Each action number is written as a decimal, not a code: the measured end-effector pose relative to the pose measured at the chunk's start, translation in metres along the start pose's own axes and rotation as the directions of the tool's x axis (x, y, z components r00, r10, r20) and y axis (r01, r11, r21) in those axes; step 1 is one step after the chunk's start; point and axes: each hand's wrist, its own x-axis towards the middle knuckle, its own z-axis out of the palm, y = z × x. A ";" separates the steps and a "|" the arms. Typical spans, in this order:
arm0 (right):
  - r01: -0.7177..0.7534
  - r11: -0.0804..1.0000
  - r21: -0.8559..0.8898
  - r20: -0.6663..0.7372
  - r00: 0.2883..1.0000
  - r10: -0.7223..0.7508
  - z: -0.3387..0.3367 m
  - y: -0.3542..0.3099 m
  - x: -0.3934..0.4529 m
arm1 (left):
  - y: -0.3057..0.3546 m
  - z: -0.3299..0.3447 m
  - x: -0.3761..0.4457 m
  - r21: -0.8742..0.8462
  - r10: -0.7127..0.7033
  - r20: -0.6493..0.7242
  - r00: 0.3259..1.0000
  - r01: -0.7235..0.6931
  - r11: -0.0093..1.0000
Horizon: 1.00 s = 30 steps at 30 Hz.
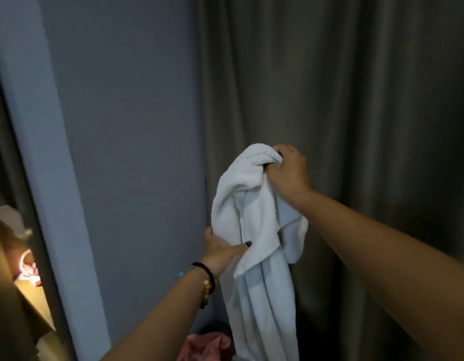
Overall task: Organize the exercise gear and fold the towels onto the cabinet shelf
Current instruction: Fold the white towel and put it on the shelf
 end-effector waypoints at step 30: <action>-0.171 0.984 0.045 0.480 0.868 0.129 -0.114 -0.020 -0.013 | 0.187 0.019 -0.009 -0.138 0.480 0.236 0.845 -0.460 0.877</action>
